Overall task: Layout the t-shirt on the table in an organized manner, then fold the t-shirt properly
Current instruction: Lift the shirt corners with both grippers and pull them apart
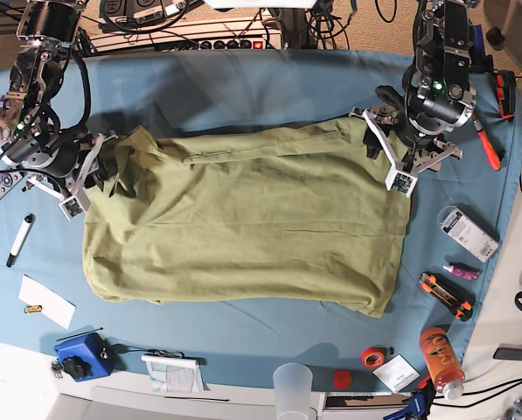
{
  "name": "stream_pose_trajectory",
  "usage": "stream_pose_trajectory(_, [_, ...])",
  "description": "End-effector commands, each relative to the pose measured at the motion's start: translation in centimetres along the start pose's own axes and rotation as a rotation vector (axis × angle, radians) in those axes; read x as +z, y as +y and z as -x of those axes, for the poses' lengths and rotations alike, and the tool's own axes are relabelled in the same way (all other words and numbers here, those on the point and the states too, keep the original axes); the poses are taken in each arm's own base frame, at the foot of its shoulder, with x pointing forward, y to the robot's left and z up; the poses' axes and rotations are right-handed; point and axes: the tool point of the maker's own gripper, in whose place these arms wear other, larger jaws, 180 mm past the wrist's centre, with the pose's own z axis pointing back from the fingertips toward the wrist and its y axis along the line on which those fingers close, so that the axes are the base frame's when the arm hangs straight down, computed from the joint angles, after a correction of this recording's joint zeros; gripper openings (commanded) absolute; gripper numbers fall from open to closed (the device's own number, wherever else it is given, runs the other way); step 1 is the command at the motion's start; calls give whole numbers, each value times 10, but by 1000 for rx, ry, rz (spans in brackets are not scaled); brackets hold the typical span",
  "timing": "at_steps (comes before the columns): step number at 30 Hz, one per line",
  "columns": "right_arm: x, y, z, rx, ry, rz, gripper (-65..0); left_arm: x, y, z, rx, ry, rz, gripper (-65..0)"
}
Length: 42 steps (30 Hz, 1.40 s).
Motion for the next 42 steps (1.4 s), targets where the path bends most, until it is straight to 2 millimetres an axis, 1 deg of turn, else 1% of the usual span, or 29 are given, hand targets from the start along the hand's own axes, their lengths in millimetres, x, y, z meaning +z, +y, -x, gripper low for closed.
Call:
stream_pose_trajectory(1, [7,-7,-10,10,-29,20,-508,4,3,-11,-7,-42,-8,-313])
stream_pose_trajectory(2, [7,-8,-8,2,-22,23,-542,4,3,-11,-7,-42,-8,-313])
stream_pose_trajectory(3, [7,-9,-7,-15,-12,29,-609,4,3,-11,-7,-42,-8,-313])
stream_pose_trajectory(4, [7,-10,-6,-26,-7,32,-650,4,3,-11,-7,-42,-8,-313])
stream_pose_trajectory(8, [7,-9,-5,-25,-7,32,-650,4,3,-11,-7,-42,-8,-313])
stream_pose_trajectory(10, [7,-8,-2,-26,5,29,-650,4,3,-11,-7,-42,-8,-313])
stream_pose_trajectory(12, [7,-3,7,-25,34,14,-650,4,3,-11,-7,-41,-9,-313])
stream_pose_trajectory(15, [11,11,20,-3,63,-3,-650,4,3,-11,-7,-42,-8,-313])
stream_pose_trajectory(17, [19,21,26,25,66,-4,-650,4,3,-11,-7,-42,-8,-313])
stream_pose_trajectory(19, [31,27,24,52,38,9,-650,4,3,-12,-7,-48,-9,-313])
stream_pose_trajectory(22, [52,28,20,84,-2,54,-650,4,3,-12,-7,-49,-8,-313])
stream_pose_trajectory(24, [62,26,24,88,-1,79,-650,4,3,-12,-7,-49,-8,-313])
stream_pose_trajectory(27, [68,25,42,72,44,89,-650,4,1,-9,-11,-34,-4,-313])
stream_pose_trajectory(28, [69,26,49,68,62,87,-650,4,-2,-7,-29,-24,14,-313])
stream_pose_trajectory(32, [73,30,73,54,123,75,-650,6,-28,7,-82,7,146,-313])
stream_pose_trajectory(34, [75,34,82,51,149,66,-650,8,-36,14,-97,17,185,-313])
stream_pose_trajectory(37, [76,41,95,49,187,45,-650,9,-38,22,-93,35,193,-313])
stream_pose_trajectory(42, [80,50,112,48,234,18,-650,9,-38,27,-95,58,190,-313])
